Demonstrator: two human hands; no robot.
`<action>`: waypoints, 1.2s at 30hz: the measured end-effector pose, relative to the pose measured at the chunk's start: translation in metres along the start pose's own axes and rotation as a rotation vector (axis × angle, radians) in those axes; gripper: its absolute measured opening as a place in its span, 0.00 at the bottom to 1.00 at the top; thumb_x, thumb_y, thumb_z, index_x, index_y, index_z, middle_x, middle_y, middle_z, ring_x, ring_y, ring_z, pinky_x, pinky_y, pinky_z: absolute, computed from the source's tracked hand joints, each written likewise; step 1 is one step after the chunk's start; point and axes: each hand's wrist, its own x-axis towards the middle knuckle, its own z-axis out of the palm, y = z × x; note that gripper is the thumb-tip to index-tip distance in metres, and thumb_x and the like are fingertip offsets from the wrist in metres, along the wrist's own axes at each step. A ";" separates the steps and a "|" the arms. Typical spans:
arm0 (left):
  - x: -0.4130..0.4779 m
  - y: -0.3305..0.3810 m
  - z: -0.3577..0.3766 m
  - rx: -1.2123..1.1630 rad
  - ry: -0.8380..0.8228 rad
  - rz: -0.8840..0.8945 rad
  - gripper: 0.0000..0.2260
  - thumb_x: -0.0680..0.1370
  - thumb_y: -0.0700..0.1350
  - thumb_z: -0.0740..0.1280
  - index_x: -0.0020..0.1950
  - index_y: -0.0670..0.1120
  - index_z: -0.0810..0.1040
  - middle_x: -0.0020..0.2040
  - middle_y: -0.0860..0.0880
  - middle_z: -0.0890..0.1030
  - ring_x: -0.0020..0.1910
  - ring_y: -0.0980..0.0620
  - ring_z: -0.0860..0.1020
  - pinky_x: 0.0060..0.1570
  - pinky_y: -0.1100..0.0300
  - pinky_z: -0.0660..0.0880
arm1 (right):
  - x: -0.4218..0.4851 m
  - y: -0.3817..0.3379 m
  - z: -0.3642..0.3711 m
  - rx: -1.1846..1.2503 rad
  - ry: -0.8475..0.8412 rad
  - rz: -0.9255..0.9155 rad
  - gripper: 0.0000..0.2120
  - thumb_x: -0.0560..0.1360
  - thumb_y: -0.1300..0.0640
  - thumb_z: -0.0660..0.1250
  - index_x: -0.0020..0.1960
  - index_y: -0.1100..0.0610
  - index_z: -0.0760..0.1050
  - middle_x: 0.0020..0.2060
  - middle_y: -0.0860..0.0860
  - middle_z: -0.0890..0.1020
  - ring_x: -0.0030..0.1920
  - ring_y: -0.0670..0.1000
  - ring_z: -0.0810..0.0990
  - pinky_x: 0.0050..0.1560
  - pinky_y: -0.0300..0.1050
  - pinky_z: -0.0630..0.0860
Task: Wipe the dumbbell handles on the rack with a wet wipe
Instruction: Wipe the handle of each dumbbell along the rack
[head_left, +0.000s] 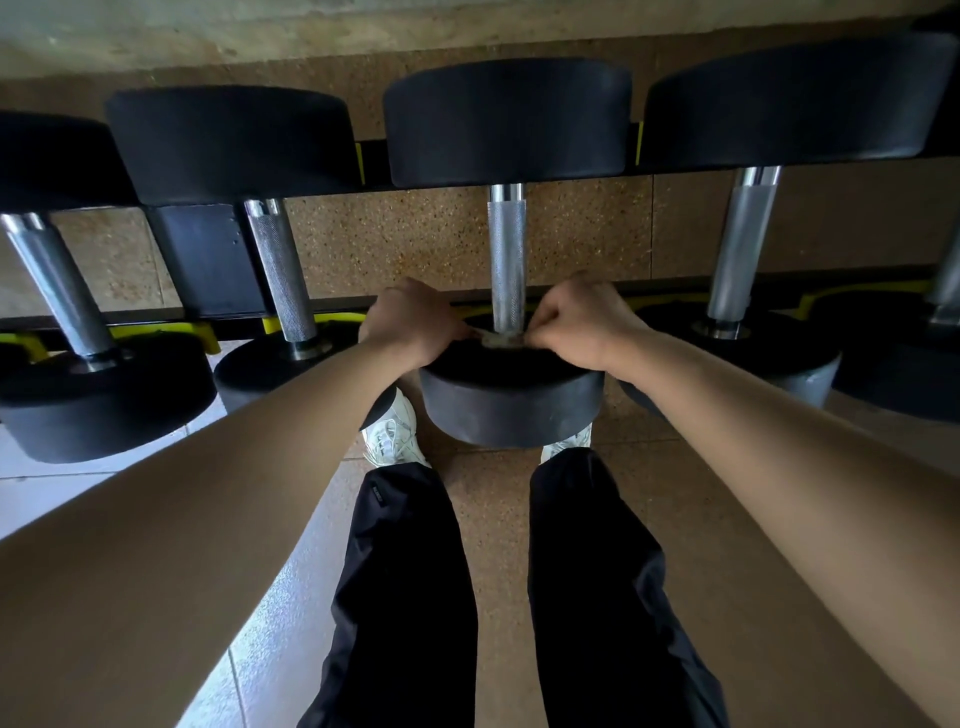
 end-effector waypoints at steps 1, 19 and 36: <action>0.000 0.000 0.000 -0.077 -0.013 0.043 0.09 0.72 0.51 0.76 0.45 0.46 0.86 0.42 0.48 0.85 0.44 0.50 0.84 0.41 0.58 0.81 | -0.001 0.003 -0.001 0.008 0.012 0.005 0.05 0.75 0.54 0.73 0.47 0.55 0.86 0.44 0.53 0.86 0.47 0.51 0.83 0.51 0.48 0.80; 0.008 0.047 -0.011 -1.031 -0.201 -0.115 0.09 0.85 0.46 0.61 0.53 0.51 0.81 0.54 0.44 0.85 0.54 0.46 0.84 0.50 0.54 0.82 | 0.028 0.007 -0.027 1.124 0.402 0.138 0.06 0.75 0.67 0.74 0.49 0.59 0.80 0.47 0.57 0.86 0.44 0.52 0.87 0.44 0.41 0.82; 0.009 0.043 -0.042 -1.065 0.029 -0.042 0.05 0.76 0.45 0.75 0.50 0.48 0.84 0.45 0.52 0.87 0.44 0.56 0.84 0.38 0.64 0.78 | 0.056 -0.030 -0.030 0.968 0.129 0.176 0.07 0.77 0.70 0.67 0.47 0.59 0.78 0.40 0.53 0.83 0.40 0.49 0.80 0.37 0.40 0.77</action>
